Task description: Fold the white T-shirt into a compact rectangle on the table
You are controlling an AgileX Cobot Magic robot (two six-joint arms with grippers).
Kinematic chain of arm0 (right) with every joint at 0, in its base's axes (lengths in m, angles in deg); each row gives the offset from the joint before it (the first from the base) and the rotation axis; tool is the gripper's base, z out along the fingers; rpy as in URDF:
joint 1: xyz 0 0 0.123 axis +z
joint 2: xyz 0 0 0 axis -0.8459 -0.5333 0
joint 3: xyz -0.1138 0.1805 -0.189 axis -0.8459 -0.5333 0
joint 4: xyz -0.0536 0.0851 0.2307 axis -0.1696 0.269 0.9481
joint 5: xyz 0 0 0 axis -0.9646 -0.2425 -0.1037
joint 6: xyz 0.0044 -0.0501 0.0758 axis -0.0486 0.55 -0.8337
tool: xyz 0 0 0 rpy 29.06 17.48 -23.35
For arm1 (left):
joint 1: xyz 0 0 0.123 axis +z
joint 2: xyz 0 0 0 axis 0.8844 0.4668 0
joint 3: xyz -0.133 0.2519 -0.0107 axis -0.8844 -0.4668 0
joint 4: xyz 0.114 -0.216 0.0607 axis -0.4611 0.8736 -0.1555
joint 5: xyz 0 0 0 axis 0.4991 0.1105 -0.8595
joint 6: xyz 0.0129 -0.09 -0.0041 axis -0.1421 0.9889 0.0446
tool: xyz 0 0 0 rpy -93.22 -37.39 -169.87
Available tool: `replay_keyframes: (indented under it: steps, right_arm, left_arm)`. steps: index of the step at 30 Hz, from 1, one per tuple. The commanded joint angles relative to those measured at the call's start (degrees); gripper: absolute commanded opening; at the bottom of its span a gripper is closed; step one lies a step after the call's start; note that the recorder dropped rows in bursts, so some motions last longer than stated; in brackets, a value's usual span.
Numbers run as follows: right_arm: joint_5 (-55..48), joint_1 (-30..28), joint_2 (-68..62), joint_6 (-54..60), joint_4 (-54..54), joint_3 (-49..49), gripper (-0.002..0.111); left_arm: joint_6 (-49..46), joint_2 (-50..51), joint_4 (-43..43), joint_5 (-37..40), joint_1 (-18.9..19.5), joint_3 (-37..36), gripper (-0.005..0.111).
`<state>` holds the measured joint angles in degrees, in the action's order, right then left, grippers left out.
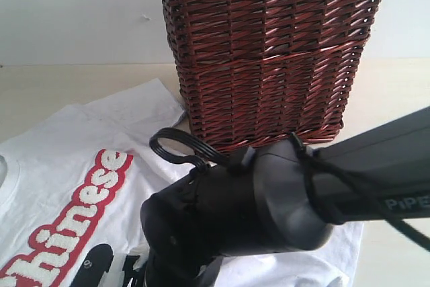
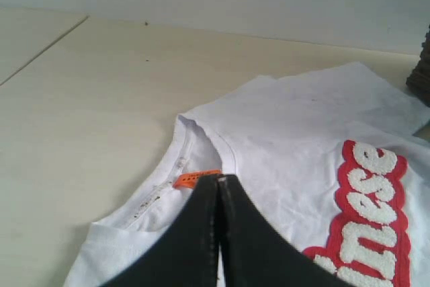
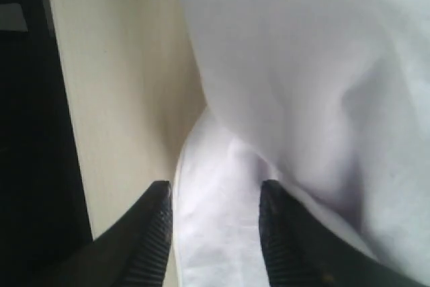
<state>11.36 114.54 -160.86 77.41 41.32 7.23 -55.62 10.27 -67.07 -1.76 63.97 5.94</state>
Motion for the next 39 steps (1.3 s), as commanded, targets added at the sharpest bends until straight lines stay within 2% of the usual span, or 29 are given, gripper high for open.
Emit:
replay_keyframes:
  steps: [1, 4, 9, 14, 24, 30, 35, 39]
  right_arm:
    - [-0.08, 0.19, -1.98, -2.40, -0.07, 1.73, 0.041]
    - [-0.08, 0.19, -3.22, -3.55, -0.07, 2.49, 0.036]
    - [-1.84, 0.19, -3.47, -3.71, -0.44, 2.60, 0.000]
    - [-8.19, 1.00, -2.62, -2.60, -1.24, 3.42, 0.000]
    - [-18.02, 5.89, 7.50, -0.35, -1.59, 9.36, 0.000]
    - [-24.95, 5.88, 7.01, -0.35, 0.70, 9.36, 0.000]
    - [-30.69, 5.88, 5.97, 9.35, 8.46, 9.14, 0.000]
    - [-29.76, 5.88, 5.93, 9.64, 6.82, 9.14, 0.002]
  left_arm:
    - [-0.01, -0.34, 0.24, -0.48, 0.24, 0.04, 0.000]
    - [-0.01, -0.34, 0.24, -0.48, 0.24, 0.04, 0.000]
    - [-0.01, -0.34, 0.24, -0.48, 0.24, 0.04, 0.000]
    - [-0.01, -0.34, 0.24, -0.48, 0.24, 0.04, 0.000]
    - [-0.01, -0.34, 0.24, -0.48, 0.24, 0.04, 0.000]
    - [-0.01, -0.34, 0.24, -0.48, 0.24, 0.04, 0.000]
    - [-0.01, -0.34, 0.24, -0.48, 0.24, 0.04, 0.000]
    - [-0.01, -0.34, 0.24, -0.48, 0.24, 0.04, 0.000]
